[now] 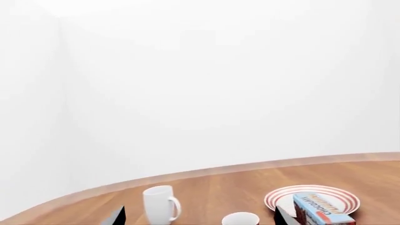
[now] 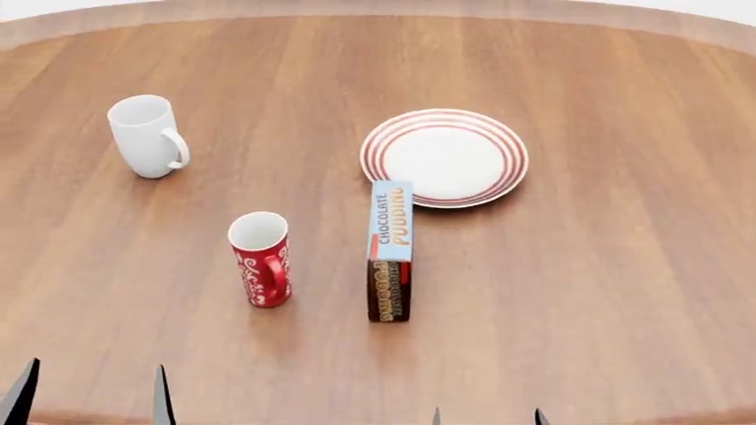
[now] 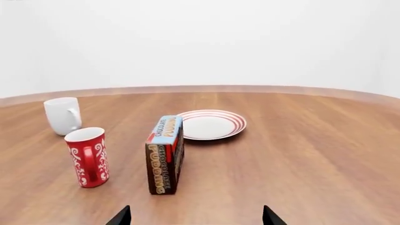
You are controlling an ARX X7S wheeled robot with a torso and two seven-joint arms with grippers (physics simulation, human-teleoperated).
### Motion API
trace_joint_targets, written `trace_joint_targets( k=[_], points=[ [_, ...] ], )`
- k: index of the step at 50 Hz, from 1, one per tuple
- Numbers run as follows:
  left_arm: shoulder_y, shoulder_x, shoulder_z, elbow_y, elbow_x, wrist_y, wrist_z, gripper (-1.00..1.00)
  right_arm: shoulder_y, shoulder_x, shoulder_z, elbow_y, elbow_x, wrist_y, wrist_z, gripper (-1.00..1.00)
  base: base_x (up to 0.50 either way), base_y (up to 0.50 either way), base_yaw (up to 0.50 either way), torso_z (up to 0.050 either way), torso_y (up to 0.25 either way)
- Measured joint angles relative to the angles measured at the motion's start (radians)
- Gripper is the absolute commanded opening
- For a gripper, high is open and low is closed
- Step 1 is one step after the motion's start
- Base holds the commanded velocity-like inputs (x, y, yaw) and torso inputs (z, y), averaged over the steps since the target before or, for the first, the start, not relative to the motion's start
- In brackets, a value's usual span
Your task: Pick up the red mug and put it on the plate
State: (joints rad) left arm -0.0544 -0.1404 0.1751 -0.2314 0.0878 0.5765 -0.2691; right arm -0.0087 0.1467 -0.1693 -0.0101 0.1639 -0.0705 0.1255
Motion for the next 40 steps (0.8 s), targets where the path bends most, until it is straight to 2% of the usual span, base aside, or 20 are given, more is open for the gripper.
trace_joint_targets(
  k=[40],
  points=[
    [-0.004, -0.022, 0.032, 0.001, -0.015, -0.004, -0.023, 1.0, 0.002, 0.021, -0.024, 0.005, 0.026, -0.022, 0.02, 1.0, 0.01, 0.19, 0.0, 0.0, 0.0]
  ],
)
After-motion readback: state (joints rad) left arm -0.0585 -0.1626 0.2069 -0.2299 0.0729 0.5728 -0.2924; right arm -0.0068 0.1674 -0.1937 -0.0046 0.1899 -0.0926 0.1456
